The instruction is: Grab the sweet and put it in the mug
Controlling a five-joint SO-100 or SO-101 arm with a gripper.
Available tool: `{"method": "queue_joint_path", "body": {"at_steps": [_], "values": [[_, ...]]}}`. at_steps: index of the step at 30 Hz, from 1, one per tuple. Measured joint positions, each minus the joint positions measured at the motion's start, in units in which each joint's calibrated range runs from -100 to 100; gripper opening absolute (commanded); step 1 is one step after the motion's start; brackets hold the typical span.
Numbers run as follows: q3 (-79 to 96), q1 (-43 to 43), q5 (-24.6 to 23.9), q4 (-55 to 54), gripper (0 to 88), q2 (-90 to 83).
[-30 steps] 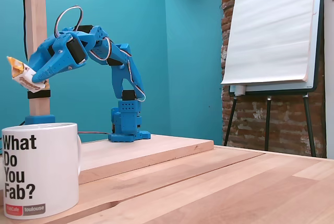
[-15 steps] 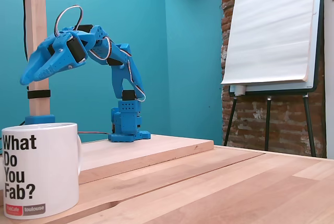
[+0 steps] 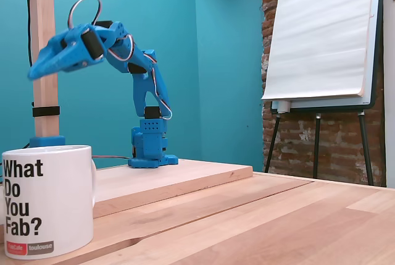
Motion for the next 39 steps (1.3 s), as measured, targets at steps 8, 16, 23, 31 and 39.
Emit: {"method": "queue_joint_path", "body": {"at_steps": [8,16,23,31,39], "values": [[20.53,-2.22,0.0,0.0,0.0,-16.53],[36.75,-9.31,0.0,0.0,0.0,-31.43],[57.64,-17.58,0.0,0.0,0.0,-48.05],[89.29,-25.92,0.49,0.0,0.0,-66.94],[114.84,-31.98,0.49,-0.24,0.0,-80.38]]}}
